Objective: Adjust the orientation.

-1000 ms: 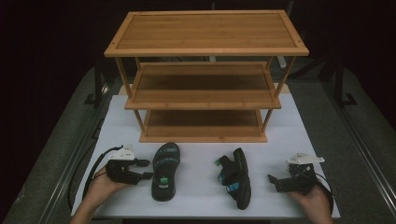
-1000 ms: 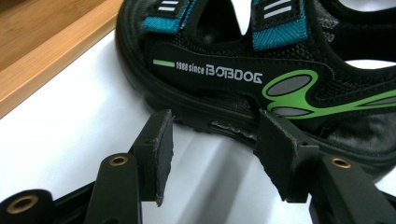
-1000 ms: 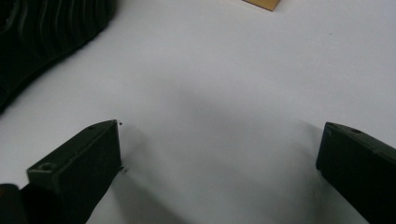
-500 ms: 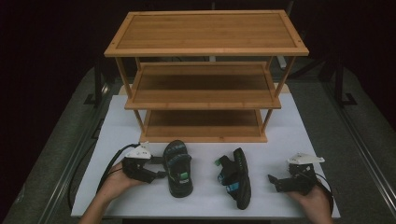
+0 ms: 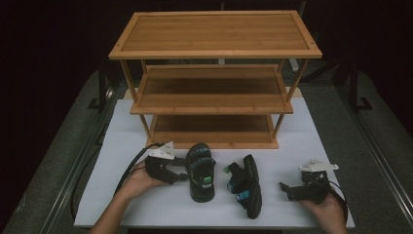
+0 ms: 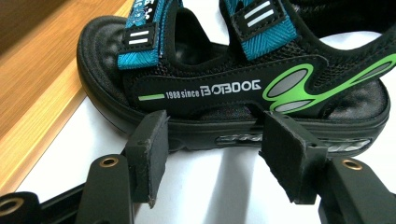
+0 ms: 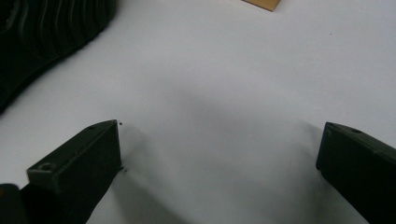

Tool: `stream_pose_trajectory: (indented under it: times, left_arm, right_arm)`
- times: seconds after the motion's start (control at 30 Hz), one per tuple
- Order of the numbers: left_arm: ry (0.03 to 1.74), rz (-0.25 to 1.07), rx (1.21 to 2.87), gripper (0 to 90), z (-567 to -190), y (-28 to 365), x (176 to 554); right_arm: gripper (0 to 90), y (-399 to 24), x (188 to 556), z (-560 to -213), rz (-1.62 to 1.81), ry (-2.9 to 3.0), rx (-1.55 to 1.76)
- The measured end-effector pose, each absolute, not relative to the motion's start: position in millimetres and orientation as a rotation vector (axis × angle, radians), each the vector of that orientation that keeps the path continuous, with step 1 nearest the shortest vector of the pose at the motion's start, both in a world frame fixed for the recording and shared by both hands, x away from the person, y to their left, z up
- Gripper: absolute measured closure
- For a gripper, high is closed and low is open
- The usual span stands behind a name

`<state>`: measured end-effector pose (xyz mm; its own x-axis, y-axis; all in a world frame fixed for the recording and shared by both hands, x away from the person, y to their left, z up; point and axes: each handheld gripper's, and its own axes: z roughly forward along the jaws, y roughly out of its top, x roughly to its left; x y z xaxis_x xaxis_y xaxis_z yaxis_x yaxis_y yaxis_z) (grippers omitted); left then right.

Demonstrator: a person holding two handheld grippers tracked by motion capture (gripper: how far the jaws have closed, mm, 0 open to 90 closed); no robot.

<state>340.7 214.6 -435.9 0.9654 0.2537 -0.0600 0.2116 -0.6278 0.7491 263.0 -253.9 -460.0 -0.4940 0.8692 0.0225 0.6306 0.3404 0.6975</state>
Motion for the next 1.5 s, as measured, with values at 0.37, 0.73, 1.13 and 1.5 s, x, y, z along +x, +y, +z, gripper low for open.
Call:
stream_pose_trajectory:
  times: [0.37, 0.73, 1.13, 1.5]
  left_arm:
    - [0.453, 0.117, 2.305, 23.4, -429.4, 235.2, 330.7]
    - [0.626, 0.232, 2.311, 7.5, -425.6, 278.1, 298.3]
    - [0.832, 0.373, 2.300, 0.0, -443.1, 324.3, 269.3]
    - [0.855, 0.363, 2.251, 0.0, -452.3, 333.7, 265.2]
  right_arm:
    - [0.0, -253.8, 262.9, -459.9, 0.934, 2.256, 1.329]
    - [0.0, -253.8, 263.1, -459.9, 0.931, 2.257, 1.325]
    - [0.0, -253.6, 263.0, -459.8, 0.929, 2.258, 1.329]
    - [0.5, -254.4, 262.0, -457.5, 0.918, 2.266, 1.333]
